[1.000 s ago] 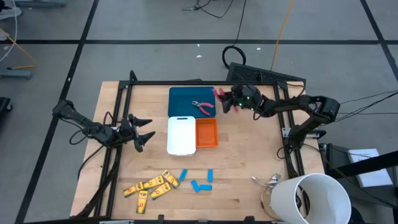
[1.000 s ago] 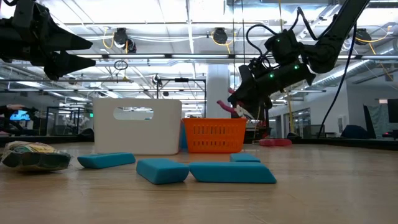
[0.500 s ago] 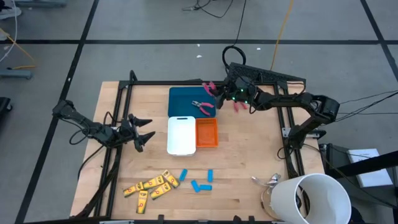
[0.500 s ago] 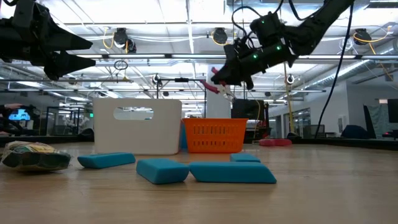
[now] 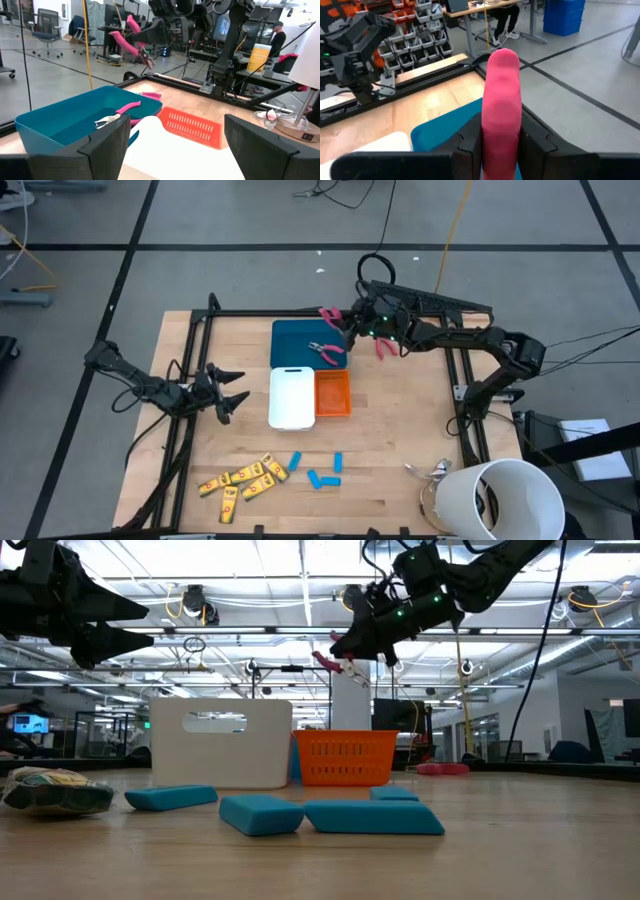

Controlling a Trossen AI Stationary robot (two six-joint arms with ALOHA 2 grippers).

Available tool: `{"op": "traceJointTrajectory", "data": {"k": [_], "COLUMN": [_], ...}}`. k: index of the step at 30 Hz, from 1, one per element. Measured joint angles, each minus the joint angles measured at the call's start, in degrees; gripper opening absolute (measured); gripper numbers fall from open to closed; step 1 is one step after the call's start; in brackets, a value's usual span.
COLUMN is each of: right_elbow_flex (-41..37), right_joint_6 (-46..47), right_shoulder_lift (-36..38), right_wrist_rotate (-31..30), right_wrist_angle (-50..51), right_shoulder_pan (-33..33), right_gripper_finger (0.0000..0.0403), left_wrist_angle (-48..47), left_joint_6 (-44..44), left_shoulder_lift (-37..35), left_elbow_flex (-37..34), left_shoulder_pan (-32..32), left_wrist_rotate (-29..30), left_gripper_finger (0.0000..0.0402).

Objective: Pick & Place School Supplies
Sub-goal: Put the pink hole puncher into the blue bin

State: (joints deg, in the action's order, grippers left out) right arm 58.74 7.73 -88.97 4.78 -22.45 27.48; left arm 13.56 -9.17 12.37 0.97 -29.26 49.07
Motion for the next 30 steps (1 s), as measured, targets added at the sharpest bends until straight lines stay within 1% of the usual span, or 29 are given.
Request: {"op": "traceJointTrajectory", "data": {"k": [2,6,8,11,13,20,25,30], "right_elbow_flex": [0.67,3.06,4.86,7.75,9.92,14.97,14.95,14.93], "right_joint_6": [-0.16,-0.93,-0.96,-0.94,-0.9,-0.92,-0.95,-3.26], "right_shoulder_lift": [-0.04,-3.51,-6.28,-10.73,-13.63,-20.42,-22.55,-22.77], "right_wrist_rotate": [0.02,0.01,0.2,2.92,3.18,4.48,4.51,3.53], "right_wrist_angle": [1.18,1.99,2.52,2.8,2.67,4.08,6.13,11.07], "right_shoulder_pan": [-0.02,-0.02,0.0,-0.02,-0.21,-1.03,-2.1,-2.51], "right_gripper_finger": [0.008,0.008,0.008,0.008,0.008,0.008,0.008,0.008], "left_wrist_angle": [0.0,-0.02,-0.02,-0.01,0.0,-0.04,0.02,-0.01], "left_joint_6": [-0.01,-0.01,-0.02,-0.01,-0.02,0.0,-0.02,-0.01], "left_shoulder_lift": [0.01,0.0,0.01,0.01,0.01,0.01,-0.01,0.0], "left_elbow_flex": [0.0,0.0,0.0,0.0,0.0,0.0,0.0,0.0], "left_shoulder_pan": [-0.02,-0.01,-0.02,-0.02,0.0,-0.01,0.0,0.0], "left_wrist_rotate": [-0.01,0.0,-0.01,-0.01,-0.01,-0.01,-0.01,-0.01], "left_gripper_finger": [0.0324,0.0324,0.0324,0.0324,0.0324,0.0324,0.0324,0.0324]}}
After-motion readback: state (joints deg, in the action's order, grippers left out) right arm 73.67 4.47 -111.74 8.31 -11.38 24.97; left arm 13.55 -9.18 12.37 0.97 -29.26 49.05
